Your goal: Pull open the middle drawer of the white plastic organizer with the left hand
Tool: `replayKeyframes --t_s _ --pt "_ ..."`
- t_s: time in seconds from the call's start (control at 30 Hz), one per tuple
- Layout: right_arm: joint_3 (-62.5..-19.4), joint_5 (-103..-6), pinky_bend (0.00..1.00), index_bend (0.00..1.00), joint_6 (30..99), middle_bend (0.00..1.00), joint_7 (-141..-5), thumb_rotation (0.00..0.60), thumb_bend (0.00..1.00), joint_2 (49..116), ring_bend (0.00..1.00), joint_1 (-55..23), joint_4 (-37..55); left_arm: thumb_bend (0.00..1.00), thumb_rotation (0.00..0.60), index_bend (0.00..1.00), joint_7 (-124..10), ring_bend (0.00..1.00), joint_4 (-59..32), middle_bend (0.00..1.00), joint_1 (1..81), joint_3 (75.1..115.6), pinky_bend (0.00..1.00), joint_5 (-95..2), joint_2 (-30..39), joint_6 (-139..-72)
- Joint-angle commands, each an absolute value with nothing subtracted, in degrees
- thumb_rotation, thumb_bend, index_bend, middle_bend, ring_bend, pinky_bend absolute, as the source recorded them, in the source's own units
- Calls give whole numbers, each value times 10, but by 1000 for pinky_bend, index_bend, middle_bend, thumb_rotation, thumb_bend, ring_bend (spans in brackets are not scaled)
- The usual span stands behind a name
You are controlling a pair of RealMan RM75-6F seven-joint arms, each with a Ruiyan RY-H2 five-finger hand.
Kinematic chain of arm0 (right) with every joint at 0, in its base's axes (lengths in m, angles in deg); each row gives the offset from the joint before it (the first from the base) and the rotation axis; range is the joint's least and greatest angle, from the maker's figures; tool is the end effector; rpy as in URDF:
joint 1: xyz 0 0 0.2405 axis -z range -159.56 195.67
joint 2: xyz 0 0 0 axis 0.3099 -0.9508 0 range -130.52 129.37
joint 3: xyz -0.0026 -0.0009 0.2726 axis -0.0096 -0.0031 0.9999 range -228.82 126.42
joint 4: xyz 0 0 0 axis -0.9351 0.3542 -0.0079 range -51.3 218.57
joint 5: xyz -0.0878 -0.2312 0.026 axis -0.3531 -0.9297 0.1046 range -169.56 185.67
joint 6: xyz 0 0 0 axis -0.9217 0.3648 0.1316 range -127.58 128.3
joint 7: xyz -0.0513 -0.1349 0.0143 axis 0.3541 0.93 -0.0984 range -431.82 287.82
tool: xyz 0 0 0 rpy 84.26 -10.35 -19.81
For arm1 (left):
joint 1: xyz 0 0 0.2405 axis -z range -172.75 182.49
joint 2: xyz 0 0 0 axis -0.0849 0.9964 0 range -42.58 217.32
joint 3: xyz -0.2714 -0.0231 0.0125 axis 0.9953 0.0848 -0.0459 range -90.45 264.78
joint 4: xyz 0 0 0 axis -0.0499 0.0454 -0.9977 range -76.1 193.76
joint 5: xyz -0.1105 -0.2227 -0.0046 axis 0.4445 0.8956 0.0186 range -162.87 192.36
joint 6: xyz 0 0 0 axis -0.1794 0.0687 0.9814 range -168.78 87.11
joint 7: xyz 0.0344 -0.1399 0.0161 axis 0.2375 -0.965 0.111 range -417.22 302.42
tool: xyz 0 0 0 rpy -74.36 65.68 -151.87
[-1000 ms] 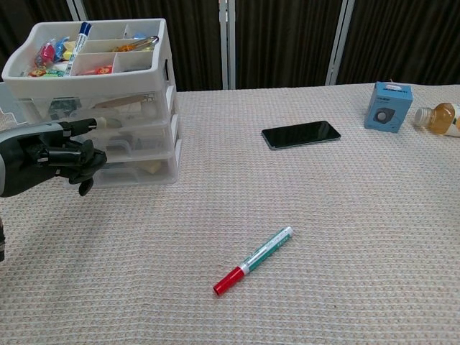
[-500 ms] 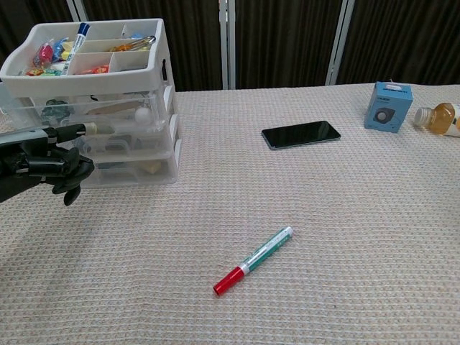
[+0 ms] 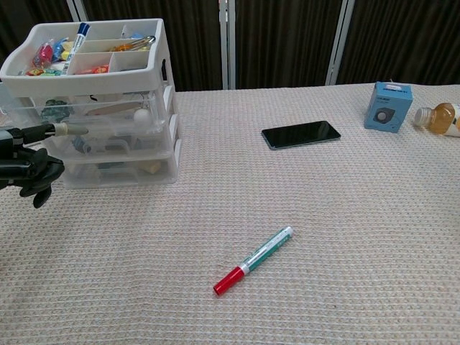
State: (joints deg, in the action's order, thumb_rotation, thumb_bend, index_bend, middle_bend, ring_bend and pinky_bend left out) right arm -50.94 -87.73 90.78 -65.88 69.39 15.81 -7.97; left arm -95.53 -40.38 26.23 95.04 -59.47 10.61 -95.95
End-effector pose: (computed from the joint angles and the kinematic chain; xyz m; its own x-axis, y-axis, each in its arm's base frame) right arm -0.3143 -0.1579 0.0950 0.4129 0.0387 0.9099 -0.9002 -0.1344 0.4142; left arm -0.2370 0.2634 -0.0072 -0.5472 0.4189 0.7246 0.8317 0.1747 0.5271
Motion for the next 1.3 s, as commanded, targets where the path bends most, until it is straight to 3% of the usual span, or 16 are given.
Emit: replayKeyframes --t_s 0.03,0.23,0.57,0.9,1.3 --pt "-510 -877 0 0 906 0 -658 600 20 695 0 158 -79 896 600 112 -939 778 -400 781 257 935 649 -612 112 -965" --pt "-511 -875 0 0 902 0 -657 600 20 695 0 157 -80 894 600 112 -847 778 -413 781 239 913 649 -659 137 -1020" --pt "-513 -877 0 0 902 0 -651 600 19 697 0 158 -81 892 600 144 -682 778 -543 781 219 915 649 -653 221 -1088" --pt "-514 -877 0 0 900 0 -652 600 20 696 0 157 -81 893 600 248 -466 789 -605 798 254 968 649 -511 246 -1122" --pt "-514 -876 0 0 896 0 -653 600 20 697 0 156 -81 892 600 165 -370 790 -591 801 317 994 649 -356 232 -1088"
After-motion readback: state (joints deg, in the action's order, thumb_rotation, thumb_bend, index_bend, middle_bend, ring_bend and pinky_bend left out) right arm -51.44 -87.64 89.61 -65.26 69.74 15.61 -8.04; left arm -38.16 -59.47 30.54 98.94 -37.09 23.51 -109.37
